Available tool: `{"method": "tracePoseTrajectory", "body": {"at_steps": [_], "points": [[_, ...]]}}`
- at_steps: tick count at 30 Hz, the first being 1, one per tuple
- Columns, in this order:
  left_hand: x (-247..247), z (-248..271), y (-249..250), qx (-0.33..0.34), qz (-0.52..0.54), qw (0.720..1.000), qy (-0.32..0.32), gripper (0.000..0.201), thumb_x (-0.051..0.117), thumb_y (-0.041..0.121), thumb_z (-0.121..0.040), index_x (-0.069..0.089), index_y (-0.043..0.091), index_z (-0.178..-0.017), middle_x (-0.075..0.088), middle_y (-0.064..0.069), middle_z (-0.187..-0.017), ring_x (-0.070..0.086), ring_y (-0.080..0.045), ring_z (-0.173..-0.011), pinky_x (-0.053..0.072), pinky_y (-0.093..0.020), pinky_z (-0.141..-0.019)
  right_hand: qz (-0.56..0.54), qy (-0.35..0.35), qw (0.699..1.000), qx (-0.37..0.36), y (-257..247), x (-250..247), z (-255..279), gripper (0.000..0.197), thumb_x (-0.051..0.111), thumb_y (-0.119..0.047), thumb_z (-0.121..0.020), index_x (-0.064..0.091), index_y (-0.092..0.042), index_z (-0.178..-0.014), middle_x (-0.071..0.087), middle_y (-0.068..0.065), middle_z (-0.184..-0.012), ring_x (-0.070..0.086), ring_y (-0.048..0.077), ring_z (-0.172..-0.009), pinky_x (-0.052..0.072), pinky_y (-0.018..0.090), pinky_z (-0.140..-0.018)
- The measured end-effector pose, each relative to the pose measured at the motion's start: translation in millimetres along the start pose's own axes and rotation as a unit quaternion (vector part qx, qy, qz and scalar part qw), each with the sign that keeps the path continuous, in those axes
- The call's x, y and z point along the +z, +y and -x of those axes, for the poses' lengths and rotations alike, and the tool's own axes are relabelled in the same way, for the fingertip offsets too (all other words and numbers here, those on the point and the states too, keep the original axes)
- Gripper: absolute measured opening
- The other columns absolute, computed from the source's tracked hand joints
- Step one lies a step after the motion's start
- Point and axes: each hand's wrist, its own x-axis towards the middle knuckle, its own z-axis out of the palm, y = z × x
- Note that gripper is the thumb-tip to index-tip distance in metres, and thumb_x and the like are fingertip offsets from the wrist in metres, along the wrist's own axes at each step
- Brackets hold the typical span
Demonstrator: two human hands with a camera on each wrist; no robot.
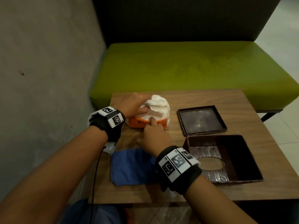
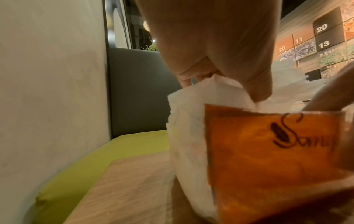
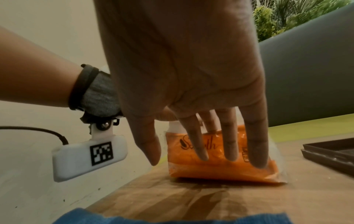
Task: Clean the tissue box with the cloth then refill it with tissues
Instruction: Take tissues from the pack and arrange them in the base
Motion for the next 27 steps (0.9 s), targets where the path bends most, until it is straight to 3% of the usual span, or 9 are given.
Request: {"method": "tracePoseTrajectory", "body": {"at_steps": [3, 7, 10, 13, 16, 20, 22, 23, 27], "points": [[-4.8, 1.1, -0.3, -0.014, -0.014, 0.999, 0.026, 0.041, 0.062, 0.018, -0.085, 0.056, 0.016, -0.126, 0.067, -0.01, -0.112, 0.06, -0.029, -0.102, 0.038, -0.03, -0.071, 0.006, -0.015, 1.0, 0.008, -0.4, 0.6, -2.7, 0.048, 0.057, -0.031, -0.091, 0.049, -0.009, -0.133, 0.023, 0.007, -0.151, 0.038, 0.032, -0.127, 0.04, 0.043, -0.096], [-11.6, 1.5, -5.4, -0.036, -0.011, 0.997, 0.06, 0.025, 0.06, 0.022, -0.083, 0.058, 0.014, -0.106, 0.066, -0.012, -0.095, 0.061, -0.032, -0.087, 0.04, -0.033, -0.062, -0.005, -0.017, 1.0, 0.012, 1.0, -0.1, -5.0, 0.05, 0.058, -0.031, -0.09, 0.047, -0.01, -0.134, 0.023, 0.006, -0.151, 0.038, 0.032, -0.128, 0.041, 0.042, -0.096], [-20.2, 3.7, -10.0, -0.08, 0.098, 0.985, 0.121, 0.031, 0.057, 0.027, -0.075, 0.059, 0.012, -0.102, 0.066, -0.011, -0.091, 0.061, -0.029, -0.082, 0.046, -0.039, -0.067, -0.03, -0.009, 0.999, 0.008, 1.9, -5.2, -4.3, 0.049, 0.058, -0.033, -0.091, 0.047, -0.01, -0.132, 0.03, 0.007, -0.146, 0.039, 0.031, -0.127, 0.041, 0.043, -0.096], [-34.2, 10.7, -7.8, -0.15, 0.257, 0.931, 0.21, 0.036, 0.065, 0.02, -0.078, 0.059, 0.01, -0.112, 0.064, -0.005, -0.101, 0.059, -0.018, -0.091, 0.047, -0.03, -0.074, -0.069, 0.04, 0.997, -0.004, 0.9, -13.9, 2.8, 0.048, 0.054, -0.038, -0.092, 0.046, -0.01, -0.131, 0.034, 0.008, -0.143, 0.04, 0.032, -0.127, 0.042, 0.044, -0.096], [-38.4, 27.9, -2.6, -0.226, 0.421, 0.847, 0.234, 0.025, 0.061, 0.014, -0.089, 0.058, 0.01, -0.113, 0.066, -0.007, -0.105, 0.062, -0.018, -0.093, 0.051, -0.033, -0.079, -0.168, 0.14, 0.976, -0.016, 1.4, -26.7, 15.1, 0.044, 0.049, -0.039, -0.095, 0.045, -0.014, -0.13, 0.043, 0.009, -0.136, 0.044, 0.029, -0.123, 0.043, 0.042, -0.096], [-33.7, 66.4, 24.9, -0.242, 0.599, 0.74, 0.185, 0.017, 0.047, 0.016, -0.097, 0.059, 0.015, -0.108, 0.07, 0.001, -0.094, 0.068, -0.009, -0.08, 0.054, -0.026, -0.07, -0.425, 0.219, 0.878, -0.018, 10.5, -53.4, 36.0, 0.043, 0.045, -0.042, -0.098, 0.044, -0.015, -0.132, 0.056, 0.003, -0.124, 0.055, 0.018, -0.109, 0.046, 0.028, -0.087], [-28.3, 84.8, 46.4, -0.23, 0.645, 0.712, 0.155, 0.026, 0.035, 0.011, -0.1, 0.061, 0.012, -0.097, 0.073, 0.006, -0.077, 0.068, -0.003, -0.071, 0.053, -0.019, -0.063, -0.522, 0.174, 0.835, -0.008, 18.3, -63.0, 45.3, 0.05, 0.05, -0.05, -0.093, 0.045, -0.016, -0.129, 0.059, -0.01, -0.108, 0.057, 0.003, -0.092, 0.046, 0.009, -0.07], [-25.3, 93.0, 59.3, -0.233, 0.667, 0.693, 0.143, 0.035, 0.031, 0.008, -0.101, 0.063, 0.01, -0.087, 0.07, 0.007, -0.066, 0.066, -0.001, -0.062, 0.052, -0.015, -0.059, -0.559, 0.129, 0.819, -0.006, 22.6, -64.3, 48.0, 0.054, 0.054, -0.055, -0.09, 0.046, -0.018, -0.129, 0.06, -0.012, -0.107, 0.057, -0.002, -0.09, 0.046, 0.008, -0.066], [-6.5, 117.4, 107.9, -0.262, 0.697, 0.655, 0.125, 0.036, 0.036, 0.014, -0.098, 0.063, 0.004, -0.076, 0.063, 0.001, -0.056, 0.061, -0.01, -0.059, 0.05, -0.013, -0.055, -0.64, -0.023, 0.768, 0.022, 35.8, -54.2, 65.0, 0.045, 0.066, -0.05, -0.084, 0.063, -0.021, -0.117, 0.073, -0.001, -0.11, 0.07, 0.014, -0.096, 0.056, 0.031, -0.081]]}}
